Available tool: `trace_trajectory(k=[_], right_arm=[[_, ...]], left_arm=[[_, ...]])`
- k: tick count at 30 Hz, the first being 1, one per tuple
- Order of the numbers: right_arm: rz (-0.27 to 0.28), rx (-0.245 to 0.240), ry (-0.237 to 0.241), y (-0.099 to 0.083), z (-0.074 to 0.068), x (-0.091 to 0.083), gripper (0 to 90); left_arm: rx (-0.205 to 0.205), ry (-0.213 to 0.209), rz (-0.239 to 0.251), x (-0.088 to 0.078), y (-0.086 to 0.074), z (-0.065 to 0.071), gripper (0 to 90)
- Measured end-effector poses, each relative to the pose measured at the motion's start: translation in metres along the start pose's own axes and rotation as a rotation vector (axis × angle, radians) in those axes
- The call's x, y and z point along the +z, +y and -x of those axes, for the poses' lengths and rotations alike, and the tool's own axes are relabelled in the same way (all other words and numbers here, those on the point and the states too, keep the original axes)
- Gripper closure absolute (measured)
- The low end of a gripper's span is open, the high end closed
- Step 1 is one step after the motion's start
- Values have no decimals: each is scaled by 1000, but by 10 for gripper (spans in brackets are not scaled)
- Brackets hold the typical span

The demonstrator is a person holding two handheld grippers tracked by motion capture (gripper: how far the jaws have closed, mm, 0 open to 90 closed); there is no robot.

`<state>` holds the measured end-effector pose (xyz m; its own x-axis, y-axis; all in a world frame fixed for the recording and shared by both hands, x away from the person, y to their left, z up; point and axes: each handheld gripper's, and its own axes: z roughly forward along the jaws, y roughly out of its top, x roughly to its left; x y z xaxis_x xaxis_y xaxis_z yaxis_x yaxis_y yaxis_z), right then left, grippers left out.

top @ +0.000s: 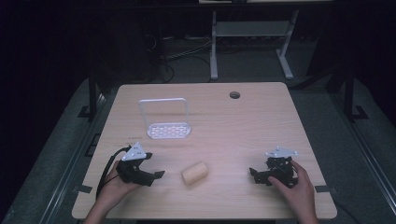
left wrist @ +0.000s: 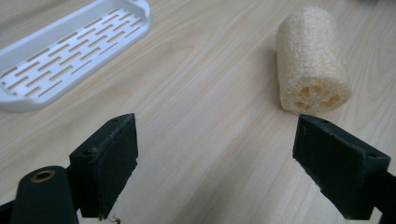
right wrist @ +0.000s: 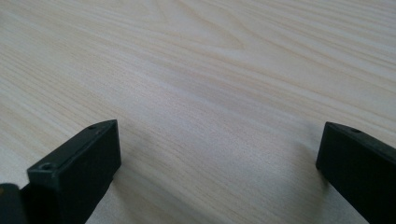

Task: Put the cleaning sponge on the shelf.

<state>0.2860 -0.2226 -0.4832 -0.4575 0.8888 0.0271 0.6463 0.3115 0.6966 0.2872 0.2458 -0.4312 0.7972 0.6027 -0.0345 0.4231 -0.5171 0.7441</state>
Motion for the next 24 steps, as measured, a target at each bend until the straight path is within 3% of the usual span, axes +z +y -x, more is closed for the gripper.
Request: trace_trajectory(k=[11, 24], right_arm=[[0, 0, 0, 0, 0, 0, 0], [0, 0, 0, 0, 0, 0, 0]], left_arm=[[33, -20, 34, 8, 12, 4, 138], [58, -55, 35, 10, 16, 12, 138]])
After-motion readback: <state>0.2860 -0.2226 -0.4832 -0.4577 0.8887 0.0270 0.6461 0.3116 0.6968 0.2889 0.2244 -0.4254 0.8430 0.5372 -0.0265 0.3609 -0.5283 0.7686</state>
